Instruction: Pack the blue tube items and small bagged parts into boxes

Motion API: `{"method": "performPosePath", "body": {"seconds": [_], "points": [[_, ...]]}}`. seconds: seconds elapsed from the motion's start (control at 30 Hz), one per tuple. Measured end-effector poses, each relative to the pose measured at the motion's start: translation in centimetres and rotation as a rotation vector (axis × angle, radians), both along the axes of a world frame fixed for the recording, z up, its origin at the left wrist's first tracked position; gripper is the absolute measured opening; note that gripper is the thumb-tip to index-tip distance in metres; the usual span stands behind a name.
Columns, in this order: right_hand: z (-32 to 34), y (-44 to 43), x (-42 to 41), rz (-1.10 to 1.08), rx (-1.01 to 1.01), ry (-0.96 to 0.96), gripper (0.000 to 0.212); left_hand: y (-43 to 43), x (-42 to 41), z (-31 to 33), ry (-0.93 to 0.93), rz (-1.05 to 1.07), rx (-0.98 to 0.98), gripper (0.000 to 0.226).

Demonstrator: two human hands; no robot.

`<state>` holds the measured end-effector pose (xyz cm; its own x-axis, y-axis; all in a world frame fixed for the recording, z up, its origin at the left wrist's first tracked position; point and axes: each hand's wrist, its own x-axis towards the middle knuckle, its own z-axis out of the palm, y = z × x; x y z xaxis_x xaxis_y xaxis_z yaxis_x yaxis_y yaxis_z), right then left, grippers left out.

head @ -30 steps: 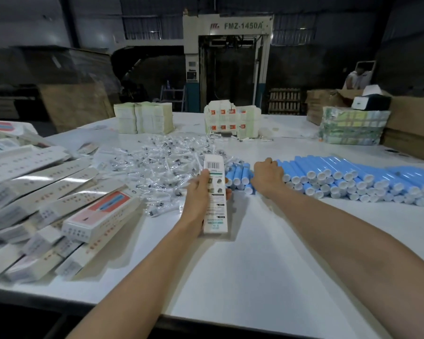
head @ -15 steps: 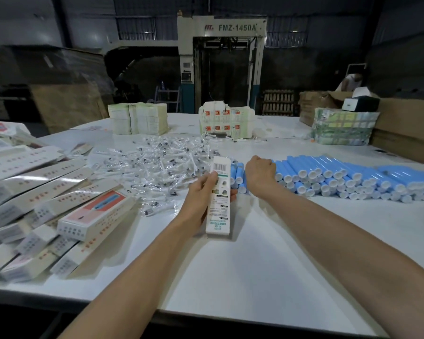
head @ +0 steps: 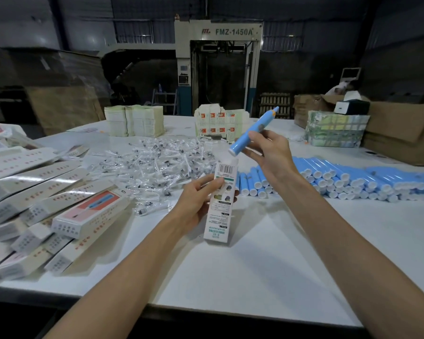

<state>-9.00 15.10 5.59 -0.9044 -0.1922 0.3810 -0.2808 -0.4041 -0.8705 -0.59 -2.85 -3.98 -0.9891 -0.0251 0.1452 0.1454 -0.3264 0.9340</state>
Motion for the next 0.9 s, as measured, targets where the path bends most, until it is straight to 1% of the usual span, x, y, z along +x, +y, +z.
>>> {"method": "performPosePath", "body": {"seconds": [0.1, 0.2, 0.3, 0.33, 0.37, 0.4, 0.5, 0.63, 0.7, 0.77, 0.83, 0.87, 0.9], "points": [[0.1, -0.6, 0.2, -0.059, 0.032, -0.006, 0.038, -0.1, 0.2, 0.1, 0.009, 0.001, -0.013, 0.048], [-0.3, -0.7, -0.1, -0.079, 0.169, 0.002, 0.049, -0.2, 0.4, 0.0, 0.024, 0.0, -0.021, 0.044], [-0.4, -0.1, -0.6, -0.096, 0.339, 0.078, 0.083, -0.2, 0.6, -0.1, 0.024, -0.008, -0.008, 0.034], [-0.2, 0.1, -0.8, -0.115, 0.419, 0.113, 0.092, -0.2, 0.6, -0.1, 0.021, -0.018, -0.006, 0.033], [0.0, 0.4, -1.0, -0.125, 0.497, 0.138, 0.096, -0.2, 0.7, -0.1, 0.017, -0.029, -0.007, 0.033], [0.2, 0.6, -1.1, -0.116, 0.564, 0.152, 0.097, -0.1, 0.8, -0.2, 0.011, -0.042, -0.011, 0.034], [0.8, 0.9, -1.2, -0.015, 0.714, 0.166, 0.089, 0.1, 0.8, -0.6, 0.005, -0.069, -0.054, 0.035], [0.6, 1.0, -1.5, 0.032, 0.757, 0.103, 0.077, 0.3, 0.6, -0.9, 0.005, -0.079, -0.065, 0.034], [0.1, 0.9, -1.7, 0.048, 0.832, 0.089, 0.068, 0.3, 0.3, -1.1, 0.004, -0.082, -0.07, 0.035], [-0.7, 0.7, -1.7, 0.045, 0.896, 0.11, 0.061, 0.3, 0.2, -1.2, 0.005, -0.07, -0.088, 0.036], [-1.4, 0.4, -1.7, 0.039, 0.883, 0.134, 0.056, 0.3, 0.0, -1.4, 0.007, -0.051, -0.096, 0.039], [-1.8, 0.2, -1.6, 0.032, 0.883, 0.152, 0.05, 0.3, -0.1, -1.4, 0.009, -0.039, -0.091, 0.04], [-2.2, -0.1, -1.6, 0.009, 0.921, 0.189, 0.04, 0.2, -0.2, -1.4, 0.005, -0.021, -0.081, 0.04]]}}
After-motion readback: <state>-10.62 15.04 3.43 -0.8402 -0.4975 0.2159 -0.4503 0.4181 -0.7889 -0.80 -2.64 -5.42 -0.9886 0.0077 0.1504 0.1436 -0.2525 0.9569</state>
